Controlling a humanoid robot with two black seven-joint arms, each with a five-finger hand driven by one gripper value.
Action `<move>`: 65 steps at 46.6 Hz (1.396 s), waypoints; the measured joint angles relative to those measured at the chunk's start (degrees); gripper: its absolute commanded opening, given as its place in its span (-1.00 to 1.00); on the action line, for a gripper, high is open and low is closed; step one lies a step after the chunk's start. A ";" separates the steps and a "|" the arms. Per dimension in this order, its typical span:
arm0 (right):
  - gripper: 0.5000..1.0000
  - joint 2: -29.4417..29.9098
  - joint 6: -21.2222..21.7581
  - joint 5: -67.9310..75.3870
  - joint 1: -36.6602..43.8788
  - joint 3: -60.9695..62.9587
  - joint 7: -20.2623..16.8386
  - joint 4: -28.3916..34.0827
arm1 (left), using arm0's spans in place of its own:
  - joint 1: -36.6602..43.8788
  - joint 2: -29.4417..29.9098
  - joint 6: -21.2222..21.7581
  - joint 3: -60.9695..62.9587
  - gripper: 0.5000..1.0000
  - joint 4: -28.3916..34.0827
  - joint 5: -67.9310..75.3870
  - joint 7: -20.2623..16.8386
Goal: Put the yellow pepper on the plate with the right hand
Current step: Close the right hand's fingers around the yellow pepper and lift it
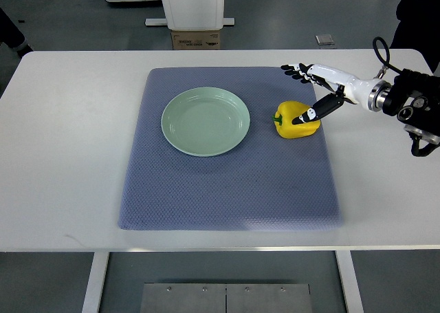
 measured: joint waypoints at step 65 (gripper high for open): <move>-1.00 7.57 -6.56 -1.03 1.28 -14.36 1.53 -8.72 | 0.01 0.00 -0.02 0.00 1.00 0.00 0.00 0.00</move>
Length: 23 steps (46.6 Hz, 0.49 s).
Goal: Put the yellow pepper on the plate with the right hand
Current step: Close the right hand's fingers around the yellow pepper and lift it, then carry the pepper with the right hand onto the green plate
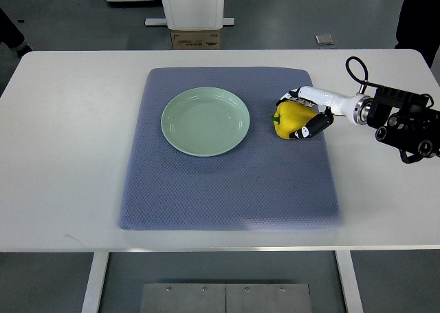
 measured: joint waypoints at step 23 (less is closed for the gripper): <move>-1.00 1.54 0.13 0.34 3.58 0.10 1.42 -0.27 | -0.01 0.00 0.03 0.00 1.00 0.00 0.00 0.00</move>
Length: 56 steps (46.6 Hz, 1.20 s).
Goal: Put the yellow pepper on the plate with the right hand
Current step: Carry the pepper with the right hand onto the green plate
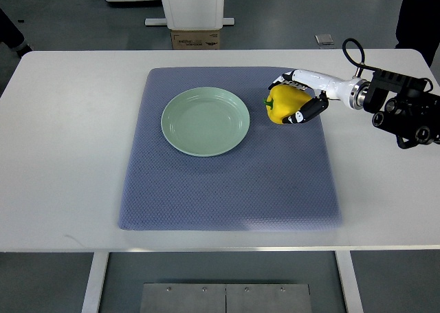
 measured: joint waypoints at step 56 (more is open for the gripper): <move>-1.00 16.14 2.62 5.46 2.84 -0.07 -2.93 -5.17 | 0.01 0.00 -0.01 0.00 1.00 0.00 0.00 0.00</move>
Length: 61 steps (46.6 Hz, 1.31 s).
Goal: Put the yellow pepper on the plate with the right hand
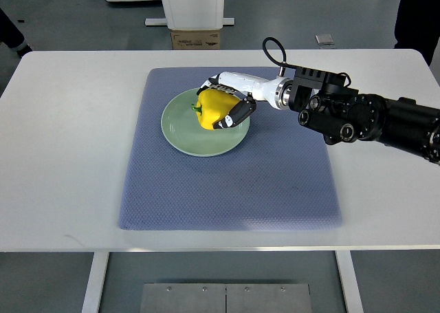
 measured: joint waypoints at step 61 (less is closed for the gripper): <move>1.00 -0.01 0.19 5.80 -10.92 26.36 0.34 1.76 | -0.01 0.00 0.00 0.00 1.00 0.00 0.00 -0.02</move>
